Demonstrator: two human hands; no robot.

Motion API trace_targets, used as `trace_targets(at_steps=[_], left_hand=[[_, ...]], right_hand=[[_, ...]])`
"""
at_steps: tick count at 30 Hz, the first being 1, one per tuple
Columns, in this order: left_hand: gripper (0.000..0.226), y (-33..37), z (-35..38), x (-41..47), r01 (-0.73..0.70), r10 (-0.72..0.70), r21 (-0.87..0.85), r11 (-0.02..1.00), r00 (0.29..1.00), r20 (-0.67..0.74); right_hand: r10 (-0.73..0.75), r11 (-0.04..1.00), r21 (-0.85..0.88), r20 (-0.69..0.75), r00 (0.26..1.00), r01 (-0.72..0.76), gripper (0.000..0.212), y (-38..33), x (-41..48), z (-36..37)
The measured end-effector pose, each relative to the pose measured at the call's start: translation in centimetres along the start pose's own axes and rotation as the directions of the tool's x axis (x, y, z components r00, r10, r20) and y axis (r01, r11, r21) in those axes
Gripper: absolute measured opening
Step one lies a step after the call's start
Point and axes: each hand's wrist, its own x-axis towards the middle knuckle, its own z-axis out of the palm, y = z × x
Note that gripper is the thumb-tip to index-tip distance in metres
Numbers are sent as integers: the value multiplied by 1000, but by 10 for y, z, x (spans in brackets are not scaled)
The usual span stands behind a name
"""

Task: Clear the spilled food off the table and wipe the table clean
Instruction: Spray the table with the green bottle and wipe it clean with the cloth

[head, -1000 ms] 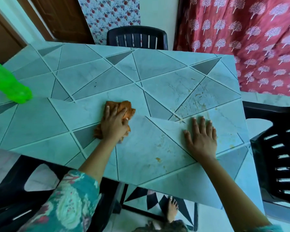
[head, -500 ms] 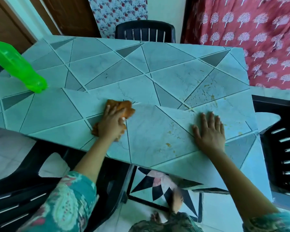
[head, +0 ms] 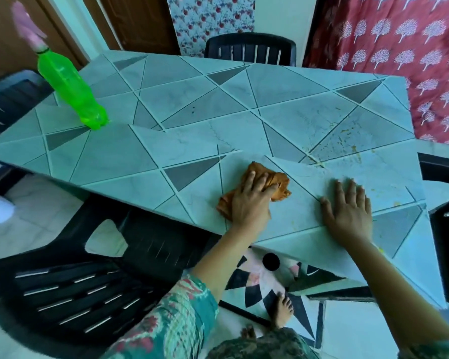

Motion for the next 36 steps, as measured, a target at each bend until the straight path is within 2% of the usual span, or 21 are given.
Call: trace_targets(at_steps=[2,4,7,8,12,15,17,19,21,23,26,29,31,33,36], left_hand=[[49,-37,-9,21,106,-106,104,989,994,-8],[49,-78,-25,35,239,-238,132,962,971,-23],[47,-130,-58,27,489,-491,74,869,871,10],[46,-143,-64,18,529,-532,73,846,846,41],[47,-158,-66,-22,410,-420,182,894,907,18],[44,-106,-48,-52,385,-383,180,905,922,-47],[43,-54,-37,-65,245,-239,159,956,969,-59],[41,-19,-30,-67,100,-104,114,988,994,34],[44,-15,-27,-66,59,-69,94,994,992,107],[45,-42,-23,-64,118,-127,115,986,989,70],[47,-91,-28,-48,369,-372,49,928,926,64],[43,-78,-32,-35,413,-412,16,911,911,-21],[40,-41,-26,-42,313,-313,-2,950,948,-56],[37,2,-15,-60,146,-147,-15,989,984,-100],[37,55,5,-84,-118,109,-69,991,986,-123]], right_hand=[[2,1000,-7,3,1000,-2,80,0,-3,1],[12,1000,-8,5,1000,-12,81,0,-3,1],[13,1000,-7,-6,1000,-13,81,-1,-2,1],[11,1000,-4,-11,1000,-11,81,-1,-1,1],[11,1000,10,-22,1000,-11,81,-1,-3,1],[11,999,38,-50,999,-9,80,-3,-3,-1],[8,999,44,-46,999,-6,80,-4,-3,-1],[7,999,42,-38,999,-5,81,-4,-4,-3],[2,999,41,-25,1000,0,81,-3,-3,-3],[-10,999,42,-6,1000,11,82,-3,-3,-4],[-18,1000,24,14,1000,18,81,-3,-2,-2],[-33,999,20,25,999,32,80,0,-2,-2],[-60,998,14,36,998,59,80,3,-2,-4],[-98,995,-4,66,993,99,80,10,-1,-7],[-179,983,-20,86,980,181,78,24,0,-11]])
